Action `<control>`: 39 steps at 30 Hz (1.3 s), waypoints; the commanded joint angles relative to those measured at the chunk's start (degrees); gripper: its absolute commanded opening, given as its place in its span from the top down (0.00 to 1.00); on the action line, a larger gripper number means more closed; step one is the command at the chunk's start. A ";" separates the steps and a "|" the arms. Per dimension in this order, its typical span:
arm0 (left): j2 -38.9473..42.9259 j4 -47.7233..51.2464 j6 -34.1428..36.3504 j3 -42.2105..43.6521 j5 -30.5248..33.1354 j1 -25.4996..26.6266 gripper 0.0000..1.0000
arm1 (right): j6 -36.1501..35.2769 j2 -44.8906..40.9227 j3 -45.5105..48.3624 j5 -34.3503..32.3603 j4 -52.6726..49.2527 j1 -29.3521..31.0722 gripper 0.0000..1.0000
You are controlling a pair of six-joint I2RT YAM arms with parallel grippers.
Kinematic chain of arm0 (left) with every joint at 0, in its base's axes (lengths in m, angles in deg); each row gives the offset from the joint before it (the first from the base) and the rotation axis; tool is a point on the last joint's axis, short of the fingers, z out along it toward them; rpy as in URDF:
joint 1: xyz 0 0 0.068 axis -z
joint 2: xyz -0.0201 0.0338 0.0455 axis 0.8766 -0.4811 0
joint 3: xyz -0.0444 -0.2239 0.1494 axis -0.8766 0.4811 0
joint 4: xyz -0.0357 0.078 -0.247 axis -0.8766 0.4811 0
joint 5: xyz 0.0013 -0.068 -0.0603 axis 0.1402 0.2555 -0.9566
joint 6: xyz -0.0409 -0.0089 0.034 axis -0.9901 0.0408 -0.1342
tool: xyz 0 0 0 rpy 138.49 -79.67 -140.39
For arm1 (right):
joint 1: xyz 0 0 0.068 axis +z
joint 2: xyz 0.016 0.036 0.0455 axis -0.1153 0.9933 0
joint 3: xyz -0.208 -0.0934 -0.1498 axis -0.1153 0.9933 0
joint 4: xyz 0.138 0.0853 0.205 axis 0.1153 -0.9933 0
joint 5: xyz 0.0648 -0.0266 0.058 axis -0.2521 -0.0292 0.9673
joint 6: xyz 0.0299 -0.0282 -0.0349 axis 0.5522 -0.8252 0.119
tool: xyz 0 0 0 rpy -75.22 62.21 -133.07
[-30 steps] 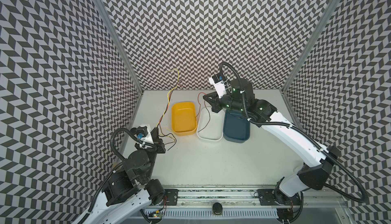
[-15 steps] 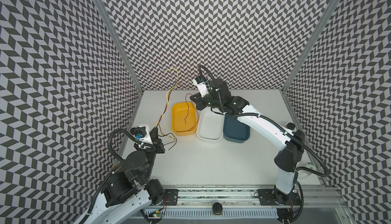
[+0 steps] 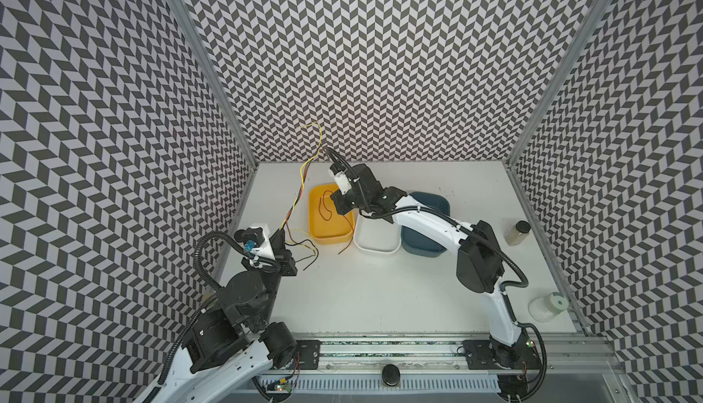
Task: Untangle the cables
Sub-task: 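Lower the red wire into the yellow tub with the right gripper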
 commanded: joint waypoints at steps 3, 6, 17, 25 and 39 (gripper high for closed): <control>0.90 -1.83 -0.16 0.26 -0.04 -0.30 1.00 | 1.13 -2.15 -9.35 -1.99 -0.11 0.08 1.00; 1.15 -2.16 -0.05 0.43 -0.28 -0.44 1.00 | 0.64 -3.13 -12.18 -1.98 -1.24 0.34 1.00; 1.47 -2.42 -0.16 0.52 -0.99 -0.70 1.00 | 0.09 4.71 -18.43 -2.57 -2.12 0.37 1.00; 1.69 -2.61 -0.07 0.49 -0.94 -0.65 1.00 | 1.11 9.31 -17.95 -2.01 -1.07 0.42 1.00; 1.78 -2.85 0.03 0.70 -1.11 -0.88 1.00 | 5.93 10.66 -11.99 -11.18 -6.02 1.46 1.00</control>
